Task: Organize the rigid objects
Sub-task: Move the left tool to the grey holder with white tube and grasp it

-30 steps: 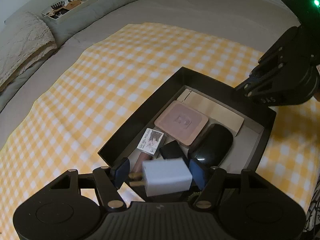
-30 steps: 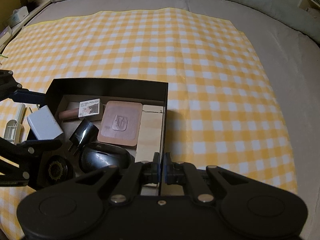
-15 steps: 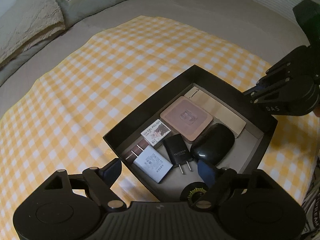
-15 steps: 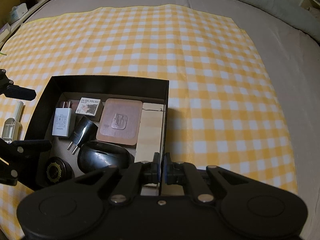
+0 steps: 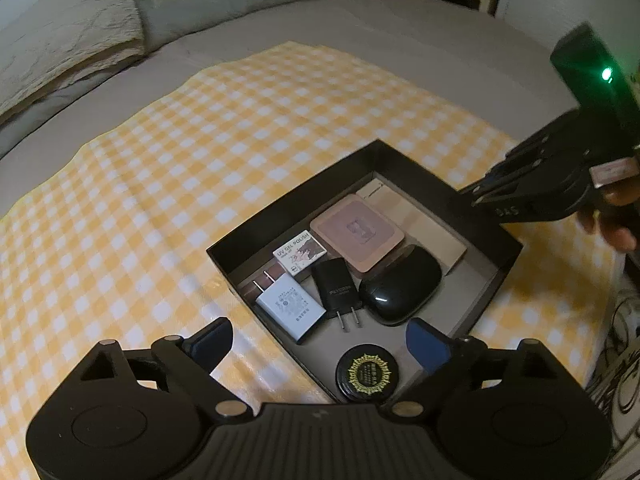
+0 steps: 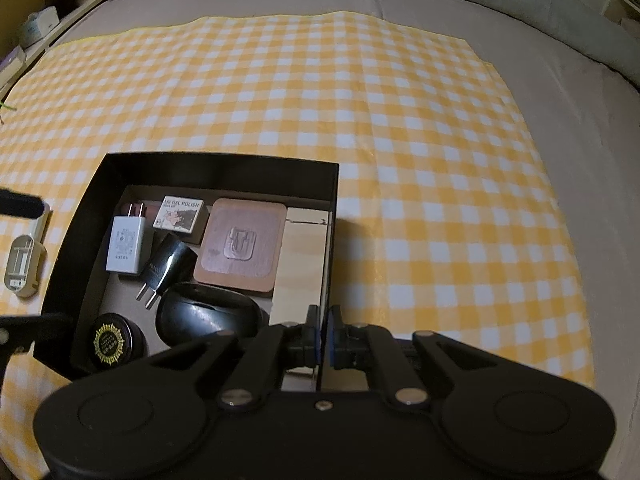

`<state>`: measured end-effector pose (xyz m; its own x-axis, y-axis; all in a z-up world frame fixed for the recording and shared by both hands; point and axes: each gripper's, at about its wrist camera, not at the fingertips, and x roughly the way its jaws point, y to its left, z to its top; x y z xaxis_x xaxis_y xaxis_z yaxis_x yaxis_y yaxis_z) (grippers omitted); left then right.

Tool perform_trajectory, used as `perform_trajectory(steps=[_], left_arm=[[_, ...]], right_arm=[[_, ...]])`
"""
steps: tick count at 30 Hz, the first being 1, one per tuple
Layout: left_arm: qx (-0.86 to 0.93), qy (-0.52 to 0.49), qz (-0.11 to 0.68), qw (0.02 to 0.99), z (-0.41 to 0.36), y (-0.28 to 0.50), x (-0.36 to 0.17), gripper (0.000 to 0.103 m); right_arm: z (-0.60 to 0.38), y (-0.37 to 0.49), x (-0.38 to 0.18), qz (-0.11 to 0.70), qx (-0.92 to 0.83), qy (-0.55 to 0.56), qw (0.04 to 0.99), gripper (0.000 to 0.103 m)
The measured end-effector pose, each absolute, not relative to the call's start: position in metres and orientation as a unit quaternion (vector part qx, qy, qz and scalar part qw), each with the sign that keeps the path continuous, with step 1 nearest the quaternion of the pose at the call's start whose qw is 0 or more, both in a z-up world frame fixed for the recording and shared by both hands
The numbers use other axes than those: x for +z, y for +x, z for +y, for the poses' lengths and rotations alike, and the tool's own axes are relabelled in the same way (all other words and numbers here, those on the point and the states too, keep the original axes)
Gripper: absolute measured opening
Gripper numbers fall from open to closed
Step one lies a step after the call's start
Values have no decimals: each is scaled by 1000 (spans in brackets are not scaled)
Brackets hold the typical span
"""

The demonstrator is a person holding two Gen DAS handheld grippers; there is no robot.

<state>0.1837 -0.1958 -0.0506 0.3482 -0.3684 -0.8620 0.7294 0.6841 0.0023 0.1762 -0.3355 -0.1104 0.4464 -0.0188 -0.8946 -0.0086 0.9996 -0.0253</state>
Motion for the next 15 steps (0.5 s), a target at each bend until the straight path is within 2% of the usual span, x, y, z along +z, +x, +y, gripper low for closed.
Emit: perform_trajectory(steps=[6, 15], left_arm=[[-322, 130, 442, 827, -169, 178, -37, 103], [-226, 29, 450, 864, -114, 187, -31, 103]], right_arm=[[-339, 174, -109, 521, -6, 3, 854, 4], [-340, 170, -109, 518, -15, 0, 855, 12]])
